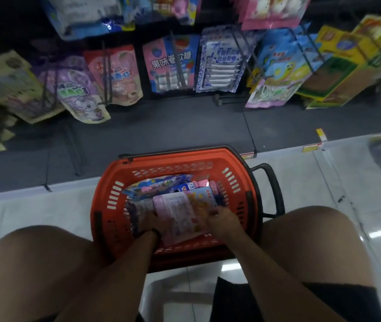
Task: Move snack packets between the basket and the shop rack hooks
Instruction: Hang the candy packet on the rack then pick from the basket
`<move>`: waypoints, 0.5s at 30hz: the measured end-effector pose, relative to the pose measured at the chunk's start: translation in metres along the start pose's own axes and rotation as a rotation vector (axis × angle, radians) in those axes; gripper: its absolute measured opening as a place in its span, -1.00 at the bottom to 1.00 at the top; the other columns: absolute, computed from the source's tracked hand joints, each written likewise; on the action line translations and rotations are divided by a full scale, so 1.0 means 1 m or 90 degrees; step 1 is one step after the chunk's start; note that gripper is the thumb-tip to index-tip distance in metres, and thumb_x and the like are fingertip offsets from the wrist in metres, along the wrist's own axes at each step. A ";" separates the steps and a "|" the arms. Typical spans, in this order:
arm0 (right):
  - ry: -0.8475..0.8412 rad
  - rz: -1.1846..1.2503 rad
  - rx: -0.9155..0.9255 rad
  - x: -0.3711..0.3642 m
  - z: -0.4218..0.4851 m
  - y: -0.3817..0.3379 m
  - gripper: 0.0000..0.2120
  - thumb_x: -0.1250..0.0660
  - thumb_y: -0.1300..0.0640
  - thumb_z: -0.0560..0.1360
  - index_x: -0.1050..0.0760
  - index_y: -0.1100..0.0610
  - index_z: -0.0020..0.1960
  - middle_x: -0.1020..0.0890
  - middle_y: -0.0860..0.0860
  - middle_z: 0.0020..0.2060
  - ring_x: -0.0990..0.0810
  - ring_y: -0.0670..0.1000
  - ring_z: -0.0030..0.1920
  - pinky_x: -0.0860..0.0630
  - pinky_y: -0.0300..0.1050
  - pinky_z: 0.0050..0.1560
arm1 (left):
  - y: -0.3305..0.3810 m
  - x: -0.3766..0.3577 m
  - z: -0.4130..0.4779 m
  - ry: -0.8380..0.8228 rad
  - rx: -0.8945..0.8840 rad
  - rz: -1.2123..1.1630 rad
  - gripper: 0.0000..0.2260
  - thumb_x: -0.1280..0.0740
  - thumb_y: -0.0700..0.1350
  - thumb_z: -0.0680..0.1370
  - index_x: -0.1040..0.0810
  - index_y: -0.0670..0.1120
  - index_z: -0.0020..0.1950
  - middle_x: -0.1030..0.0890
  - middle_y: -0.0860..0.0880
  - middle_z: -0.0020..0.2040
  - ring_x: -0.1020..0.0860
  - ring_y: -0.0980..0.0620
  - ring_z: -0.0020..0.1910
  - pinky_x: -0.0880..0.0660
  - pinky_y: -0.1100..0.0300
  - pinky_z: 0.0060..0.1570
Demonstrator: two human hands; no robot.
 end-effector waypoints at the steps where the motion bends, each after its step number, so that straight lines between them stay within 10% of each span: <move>1: -0.013 -0.006 -0.010 -0.002 0.002 0.001 -0.57 -0.37 -0.20 0.59 -0.63 0.11 0.26 -0.73 0.08 0.06 -0.71 0.15 0.06 -0.64 -0.07 0.03 | 0.010 0.002 -0.012 -0.003 -0.012 -0.006 -0.20 -0.48 0.29 0.21 -0.62 -0.08 0.38 -0.69 -0.15 0.27 -0.65 -0.19 0.24 -0.61 -0.09 0.27; 6: -0.014 0.079 -0.014 0.008 0.005 0.003 -0.68 -0.43 -0.07 0.49 -0.73 0.09 0.12 -0.77 0.06 0.03 -0.74 0.10 0.06 -0.66 0.00 0.17 | 0.012 -0.018 0.013 -0.107 -0.040 -0.049 -0.18 -0.40 0.38 0.32 -0.56 -0.04 0.48 -0.64 -0.17 0.38 -0.62 -0.19 0.30 -0.58 -0.12 0.32; 10: 0.009 0.105 -0.017 0.016 0.000 0.000 -0.80 -0.36 0.08 0.61 -0.76 0.08 0.08 -0.77 0.01 0.04 -0.73 0.08 0.09 -0.64 -0.02 0.23 | 0.054 0.009 -0.059 -0.064 -0.109 -0.026 -0.63 -0.32 0.04 0.68 -0.59 -0.10 0.43 -0.65 -0.18 0.34 -0.59 -0.19 0.31 -0.50 0.07 0.22; 15: 0.021 0.110 0.004 0.015 -0.022 -0.002 -0.80 -0.39 0.04 0.59 -0.76 0.00 0.12 -0.76 -0.02 0.14 -0.70 0.07 0.21 -0.56 -0.13 0.25 | 0.067 0.021 -0.095 0.016 -0.205 -0.052 -0.68 -0.31 -0.06 0.70 -0.58 -0.07 0.44 -0.65 -0.13 0.36 -0.60 -0.19 0.35 -0.47 0.08 0.29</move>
Point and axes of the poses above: each hand's wrist, its own z-axis towards the middle knuckle, its own x-axis out of the back of the hand, y = z × x, the point moved 3 cm from there along z, towards the middle knuckle
